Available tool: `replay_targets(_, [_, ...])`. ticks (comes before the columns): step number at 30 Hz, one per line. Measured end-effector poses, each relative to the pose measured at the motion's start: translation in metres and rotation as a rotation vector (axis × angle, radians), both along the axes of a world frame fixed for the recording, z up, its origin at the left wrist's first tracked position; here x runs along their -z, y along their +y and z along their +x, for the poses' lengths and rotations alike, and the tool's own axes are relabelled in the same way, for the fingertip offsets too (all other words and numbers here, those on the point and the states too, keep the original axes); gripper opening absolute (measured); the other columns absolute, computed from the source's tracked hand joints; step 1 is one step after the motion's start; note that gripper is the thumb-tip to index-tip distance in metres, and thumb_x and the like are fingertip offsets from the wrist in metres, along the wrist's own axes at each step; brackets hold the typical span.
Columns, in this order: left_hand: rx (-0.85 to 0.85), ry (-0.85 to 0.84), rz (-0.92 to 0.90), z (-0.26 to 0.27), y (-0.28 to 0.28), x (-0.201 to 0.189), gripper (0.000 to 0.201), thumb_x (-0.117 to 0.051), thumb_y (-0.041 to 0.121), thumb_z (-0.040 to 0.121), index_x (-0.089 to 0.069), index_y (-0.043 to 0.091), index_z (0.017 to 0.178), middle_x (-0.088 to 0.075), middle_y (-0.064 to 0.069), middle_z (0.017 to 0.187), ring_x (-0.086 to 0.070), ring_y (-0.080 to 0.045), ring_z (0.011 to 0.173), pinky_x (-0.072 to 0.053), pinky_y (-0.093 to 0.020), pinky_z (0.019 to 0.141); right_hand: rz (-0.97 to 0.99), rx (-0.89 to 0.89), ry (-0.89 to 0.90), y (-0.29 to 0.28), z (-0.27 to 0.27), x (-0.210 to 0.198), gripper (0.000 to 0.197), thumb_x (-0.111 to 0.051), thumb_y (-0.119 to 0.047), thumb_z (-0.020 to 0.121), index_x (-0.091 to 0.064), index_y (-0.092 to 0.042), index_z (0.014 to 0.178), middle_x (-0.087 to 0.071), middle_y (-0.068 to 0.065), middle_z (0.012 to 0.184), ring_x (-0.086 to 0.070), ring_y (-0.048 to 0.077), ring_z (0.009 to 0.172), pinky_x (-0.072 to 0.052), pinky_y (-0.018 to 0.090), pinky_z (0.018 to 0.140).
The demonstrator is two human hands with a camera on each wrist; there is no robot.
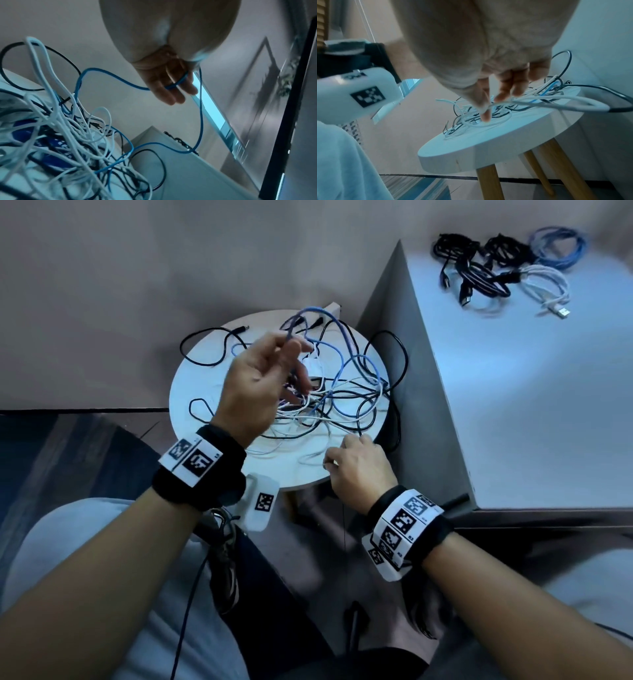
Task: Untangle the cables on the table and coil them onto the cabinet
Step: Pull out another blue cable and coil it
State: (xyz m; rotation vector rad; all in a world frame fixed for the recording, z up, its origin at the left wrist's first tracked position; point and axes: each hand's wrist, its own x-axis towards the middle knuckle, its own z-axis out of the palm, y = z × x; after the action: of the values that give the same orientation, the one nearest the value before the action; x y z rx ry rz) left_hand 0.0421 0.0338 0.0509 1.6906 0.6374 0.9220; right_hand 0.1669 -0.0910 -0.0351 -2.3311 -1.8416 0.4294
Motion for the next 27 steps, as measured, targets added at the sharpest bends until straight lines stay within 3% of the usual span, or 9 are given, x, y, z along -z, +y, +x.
replay_targets(3, [0.059,-0.029,0.018,-0.005,-0.006,-0.006,0.031,-0.040,0.019,0.109,-0.066,0.002,0.108,-0.046,-0.016,0.053,-0.040,-0.033,0.044,-0.033,-0.037,0.043,0.069,0.084,0.084,0.007,0.000,-0.001,0.023,-0.048,-0.026,0.100,-0.068,-0.017,0.107,-0.063,0.007,0.104,-0.056,0.030,0.104,-0.044,0.040,0.084])
replay_targets(6, [0.171,0.118,0.057,-0.009,-0.013,0.002,0.035,-0.045,0.021,0.107,-0.070,0.001,0.092,-0.041,-0.025,0.050,-0.037,-0.024,0.041,-0.031,-0.030,0.044,0.011,0.169,0.330,0.011,-0.001,-0.009,0.024,-0.052,-0.020,0.093,-0.067,-0.022,0.111,-0.070,0.003,0.104,-0.061,0.024,0.103,-0.047,0.035,0.088])
replay_targets(11, [0.410,0.480,0.049,-0.017,-0.013,0.011,0.036,-0.052,0.022,0.099,-0.071,0.003,0.075,-0.064,-0.008,0.055,-0.066,-0.009,0.070,-0.042,-0.019,0.058,0.139,0.264,1.275,0.013,0.000,-0.046,0.042,-0.049,-0.015,0.069,-0.066,-0.021,0.106,-0.071,-0.001,0.085,-0.064,0.010,0.072,-0.047,0.024,0.063])
replay_targets(14, [0.446,0.504,-0.053,-0.019,-0.008,0.008,0.036,-0.048,0.024,0.091,-0.077,0.005,0.082,-0.072,-0.010,0.066,-0.069,-0.021,0.078,-0.048,-0.033,0.062,0.239,0.305,1.641,0.005,0.000,-0.061,0.042,-0.049,-0.033,0.085,-0.068,-0.012,0.117,-0.068,0.006,0.098,-0.057,0.016,0.074,-0.042,0.028,0.064])
replay_targets(18, [0.394,0.486,-0.155,-0.017,-0.001,0.005,0.037,-0.047,0.024,0.086,-0.077,0.003,0.080,-0.075,-0.016,0.075,-0.070,-0.021,0.073,-0.048,-0.034,0.064,0.399,0.332,1.417,0.000,-0.011,-0.060,0.045,-0.036,-0.039,0.095,-0.074,-0.016,0.103,-0.071,0.006,0.099,-0.060,0.014,0.079,-0.044,0.030,0.071])
replay_targets(21, [0.329,0.547,-0.132,-0.016,-0.002,0.013,0.030,-0.048,0.024,0.081,-0.075,0.013,0.081,-0.077,-0.003,0.083,-0.074,-0.015,0.085,-0.051,-0.034,0.065,0.514,0.195,1.020,-0.002,-0.012,-0.058,0.038,-0.038,-0.026,0.097,-0.072,-0.009,0.102,-0.065,0.002,0.101,-0.060,0.004,0.089,-0.042,0.016,0.079])
replay_targets(23, [0.365,0.601,-0.094,-0.018,0.000,0.018,0.029,-0.049,0.025,0.079,-0.075,0.017,0.092,-0.077,0.005,0.092,-0.071,-0.006,0.094,-0.053,-0.032,0.074,0.612,0.124,0.870,-0.003,-0.008,-0.059,0.040,-0.039,-0.026,0.104,-0.073,-0.005,0.096,-0.060,-0.002,0.091,-0.057,0.005,0.089,-0.041,0.018,0.081])
replay_targets(25, [0.474,0.714,-0.016,-0.021,0.004,0.020,0.030,-0.053,0.032,0.082,-0.074,0.024,0.103,-0.074,0.012,0.104,-0.064,0.000,0.103,-0.048,-0.022,0.085,0.683,0.155,0.975,-0.003,-0.006,-0.070,0.042,-0.038,-0.028,0.106,-0.073,-0.007,0.095,-0.057,-0.010,0.074,-0.054,0.005,0.070,-0.040,0.019,0.069])
replay_targets(27, [0.458,0.847,0.232,-0.025,0.009,0.028,0.029,-0.056,0.040,0.088,-0.071,0.029,0.111,-0.067,0.014,0.112,-0.058,-0.004,0.108,-0.044,-0.025,0.092,0.762,0.204,1.145,-0.002,0.000,-0.087,0.044,-0.035,-0.028,0.107,-0.070,-0.005,0.096,-0.050,0.002,0.061,-0.045,0.016,0.054,-0.034,0.024,0.053])
